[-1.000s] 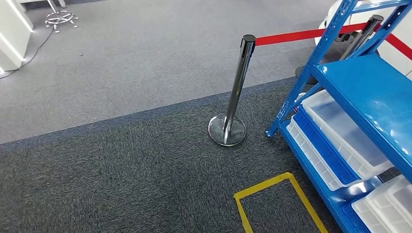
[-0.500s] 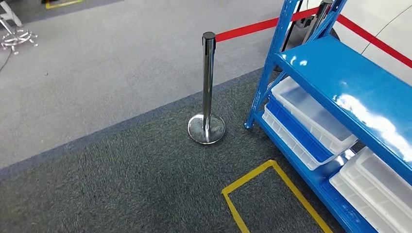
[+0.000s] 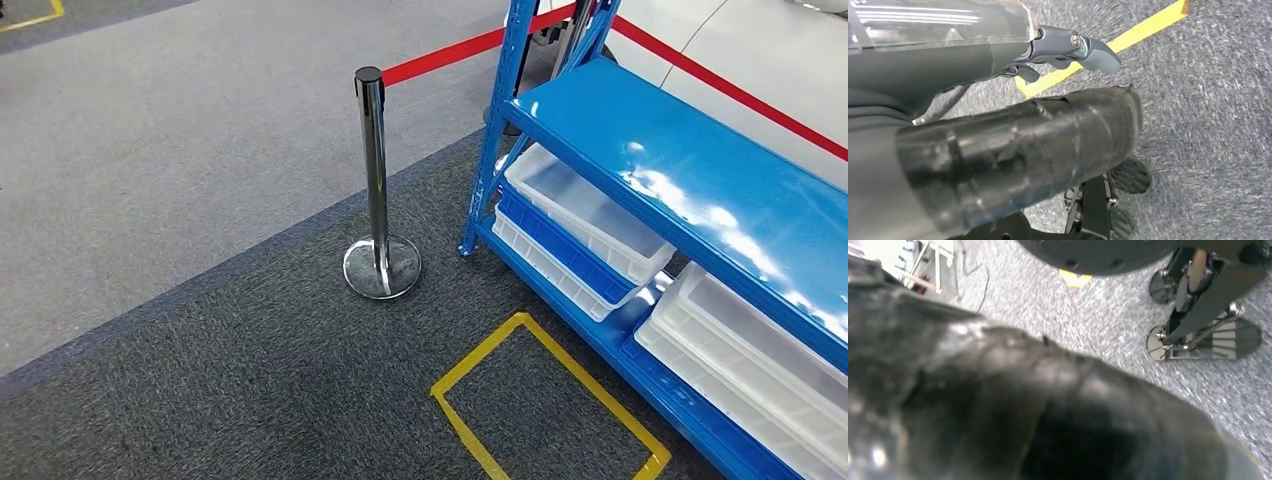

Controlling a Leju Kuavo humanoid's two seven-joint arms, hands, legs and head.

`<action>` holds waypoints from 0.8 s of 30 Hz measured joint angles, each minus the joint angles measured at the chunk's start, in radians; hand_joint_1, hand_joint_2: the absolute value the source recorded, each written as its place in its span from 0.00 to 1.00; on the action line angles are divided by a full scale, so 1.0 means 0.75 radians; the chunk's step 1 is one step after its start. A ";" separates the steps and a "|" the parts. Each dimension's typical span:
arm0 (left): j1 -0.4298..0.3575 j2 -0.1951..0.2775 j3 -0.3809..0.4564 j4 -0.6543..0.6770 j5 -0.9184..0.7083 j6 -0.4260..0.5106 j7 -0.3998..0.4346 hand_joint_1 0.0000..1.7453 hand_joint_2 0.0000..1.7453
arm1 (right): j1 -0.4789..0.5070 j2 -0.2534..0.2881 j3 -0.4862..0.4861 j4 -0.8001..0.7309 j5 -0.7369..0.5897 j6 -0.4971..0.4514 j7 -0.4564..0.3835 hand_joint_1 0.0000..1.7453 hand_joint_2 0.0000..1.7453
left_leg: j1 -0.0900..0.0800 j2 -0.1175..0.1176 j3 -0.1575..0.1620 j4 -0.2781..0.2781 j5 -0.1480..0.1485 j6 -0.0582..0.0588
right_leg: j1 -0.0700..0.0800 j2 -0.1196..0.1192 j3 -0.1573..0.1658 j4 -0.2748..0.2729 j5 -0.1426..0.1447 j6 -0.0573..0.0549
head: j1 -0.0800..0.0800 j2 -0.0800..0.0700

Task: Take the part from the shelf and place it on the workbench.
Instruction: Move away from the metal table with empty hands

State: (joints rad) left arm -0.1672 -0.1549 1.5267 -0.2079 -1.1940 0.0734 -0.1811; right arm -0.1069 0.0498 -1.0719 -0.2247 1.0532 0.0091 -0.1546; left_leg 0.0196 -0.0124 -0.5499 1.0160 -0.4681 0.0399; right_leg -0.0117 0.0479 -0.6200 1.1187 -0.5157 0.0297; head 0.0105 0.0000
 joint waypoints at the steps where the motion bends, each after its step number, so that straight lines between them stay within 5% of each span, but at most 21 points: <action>1: 0.002 0.000 0.000 0.000 0.000 0.001 0.000 0.00 0.00 | -0.002 0.001 0.000 0.000 0.000 -0.001 0.000 0.00 0.00 | -0.002 0.017 0.001 -0.001 -0.001 0.005 | 0.000 -0.032 -0.042 0.084 -0.043 0.005 | 0.002 0.000; 3: 0.004 0.000 0.000 0.000 -0.001 0.002 0.001 0.00 0.00 | -0.005 0.001 0.000 0.000 0.000 -0.001 0.000 0.00 0.00 | -0.005 0.053 0.001 0.000 -0.006 0.008 | -0.005 -0.053 -0.116 0.227 -0.092 0.013 | 0.002 0.000; 4: 0.004 0.000 0.000 0.000 -0.001 0.002 0.001 0.00 0.00 | -0.005 0.001 0.000 0.000 0.000 -0.001 0.000 0.00 0.00 | -0.006 0.070 0.003 0.000 -0.008 0.008 | -0.006 -0.058 -0.123 0.239 -0.081 0.014 | 0.001 0.000; 8: 0.002 -0.003 0.000 0.000 -0.001 0.002 0.002 0.00 0.00 | -0.003 0.001 0.000 0.000 0.000 -0.001 0.000 0.00 0.00 | -0.010 0.124 0.022 0.000 -0.024 -0.007 | 0.008 -0.127 0.030 -0.058 0.065 -0.009 | 0.001 0.000; 10: -0.001 -0.004 0.000 0.000 -0.001 0.002 0.002 0.00 0.00 | -0.006 0.000 -0.001 0.000 0.000 -0.001 0.000 0.00 0.00 | -0.014 0.148 0.031 -0.001 -0.031 -0.022 | 0.022 -0.147 0.058 -0.123 0.076 -0.029 | 0.001 0.000; 12: -0.006 -0.003 -0.001 0.000 -0.001 0.002 0.002 0.00 0.00 | -0.005 0.000 -0.001 0.000 0.000 -0.001 0.000 0.00 0.00 | -0.015 0.166 0.043 -0.005 -0.038 -0.037 | 0.019 -0.118 0.061 -0.131 0.080 -0.044 | 0.001 0.000; 15: -0.008 -0.002 -0.001 0.000 -0.001 0.000 0.002 0.00 0.00 | -0.005 0.001 -0.002 0.000 0.000 -0.001 0.000 0.00 0.00 | -0.010 0.095 0.013 0.085 -0.102 -0.056 | 0.004 -0.081 0.077 -0.152 0.091 -0.067 | -0.002 0.000; 17: -0.004 -0.002 -0.001 0.000 -0.001 0.000 0.002 0.00 0.00 | -0.006 0.002 -0.002 0.000 0.000 0.000 0.000 0.00 0.00 | -0.008 0.042 -0.072 0.257 -0.182 -0.062 | 0.005 -0.054 0.076 -0.152 0.091 -0.076 | -0.004 0.000; 19: 0.001 -0.002 -0.001 0.000 -0.002 0.000 0.004 0.00 0.00 | -0.006 0.002 -0.003 0.000 0.001 0.001 -0.001 0.00 0.00 | -0.007 0.030 -0.131 0.359 -0.197 -0.065 | 0.006 -0.018 0.076 -0.149 0.090 -0.078 | -0.003 0.000; 21: 0.004 -0.002 -0.001 0.000 -0.003 -0.001 0.004 0.00 0.00 | -0.006 0.002 -0.003 0.000 0.002 0.002 -0.001 0.00 0.00 | -0.006 0.018 -0.101 0.268 -0.112 -0.063 | 0.007 0.019 0.077 -0.140 0.086 -0.073 | -0.003 0.000; 24: 0.006 0.001 -0.001 0.000 -0.005 -0.003 0.006 0.00 0.00 | -0.007 0.005 -0.003 0.000 0.007 0.002 -0.005 0.00 0.00 | -0.002 -0.064 -0.014 0.043 -0.014 -0.051 | 0.005 0.063 0.064 -0.118 0.077 -0.056 | -0.003 0.000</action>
State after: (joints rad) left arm -0.1630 -0.1543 1.5262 -0.2079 -1.1981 0.0710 -0.1768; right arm -0.1122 0.0532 -1.0742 -0.2247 1.0581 0.0108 -0.1580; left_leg 0.0183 -0.0601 -0.5605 1.0484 -0.4784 0.0013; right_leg -0.0077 0.0954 -0.5720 1.0300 -0.4582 -0.0122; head 0.0080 0.0000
